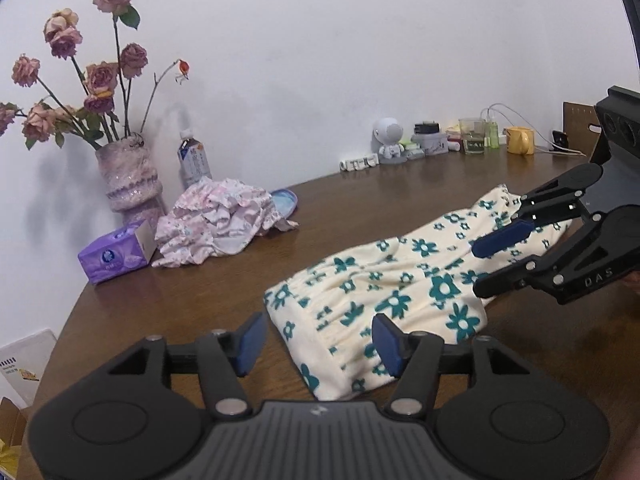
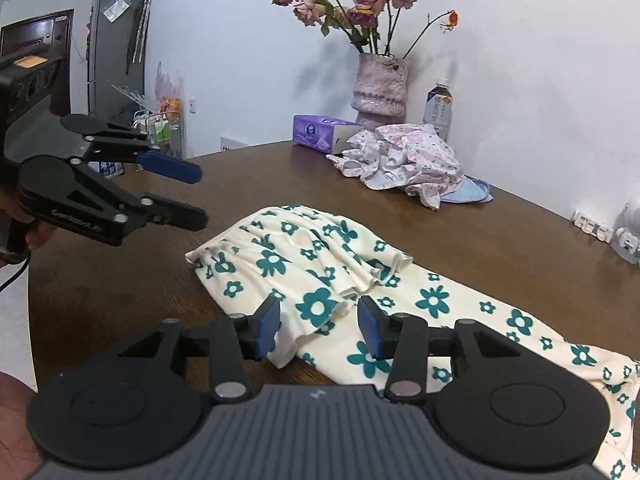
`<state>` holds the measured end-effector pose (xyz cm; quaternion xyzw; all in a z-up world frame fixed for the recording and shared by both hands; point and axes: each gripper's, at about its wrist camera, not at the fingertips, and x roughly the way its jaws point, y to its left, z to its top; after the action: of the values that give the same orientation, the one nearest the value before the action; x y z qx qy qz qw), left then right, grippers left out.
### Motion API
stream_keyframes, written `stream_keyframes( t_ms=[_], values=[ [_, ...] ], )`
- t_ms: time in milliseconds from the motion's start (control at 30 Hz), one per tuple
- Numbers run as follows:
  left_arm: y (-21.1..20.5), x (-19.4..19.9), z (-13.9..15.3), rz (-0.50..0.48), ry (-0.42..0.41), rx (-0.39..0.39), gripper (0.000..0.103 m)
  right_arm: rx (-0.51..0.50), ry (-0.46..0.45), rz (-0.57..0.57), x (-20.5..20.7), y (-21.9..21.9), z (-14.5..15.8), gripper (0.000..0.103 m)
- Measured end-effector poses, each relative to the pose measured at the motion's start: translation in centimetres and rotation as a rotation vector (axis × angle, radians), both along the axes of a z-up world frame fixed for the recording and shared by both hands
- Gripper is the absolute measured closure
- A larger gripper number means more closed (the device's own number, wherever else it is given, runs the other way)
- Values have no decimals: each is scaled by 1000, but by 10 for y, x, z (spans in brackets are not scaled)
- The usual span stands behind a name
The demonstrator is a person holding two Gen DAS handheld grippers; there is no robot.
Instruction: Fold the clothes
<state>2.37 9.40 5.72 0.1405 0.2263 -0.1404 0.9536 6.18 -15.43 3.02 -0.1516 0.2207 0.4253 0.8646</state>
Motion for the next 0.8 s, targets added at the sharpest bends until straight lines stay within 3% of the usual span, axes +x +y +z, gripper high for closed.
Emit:
stream_keyframes(
  t_ms=[333,367,467,600,700,800],
  values=[
    [-10,3,-13,-48,44,9,43,-75,10,50,-3,20,-15,61],
    [-11,4,-14,-52,46,10,43,-88,19,53,0,23,-17,66],
    [-14,6,-15,-60,50,5,43,-111,26,69,4,29,-20,95],
    [-18,10,-16,-79,48,4,44,-83,-3,64,9,27,-11,99],
    [-25,16,-20,-97,55,22,55,-99,-11,59,14,27,-12,99],
    [-31,24,-29,-92,74,71,72,-122,-11,54,16,30,-20,99]
  ],
)
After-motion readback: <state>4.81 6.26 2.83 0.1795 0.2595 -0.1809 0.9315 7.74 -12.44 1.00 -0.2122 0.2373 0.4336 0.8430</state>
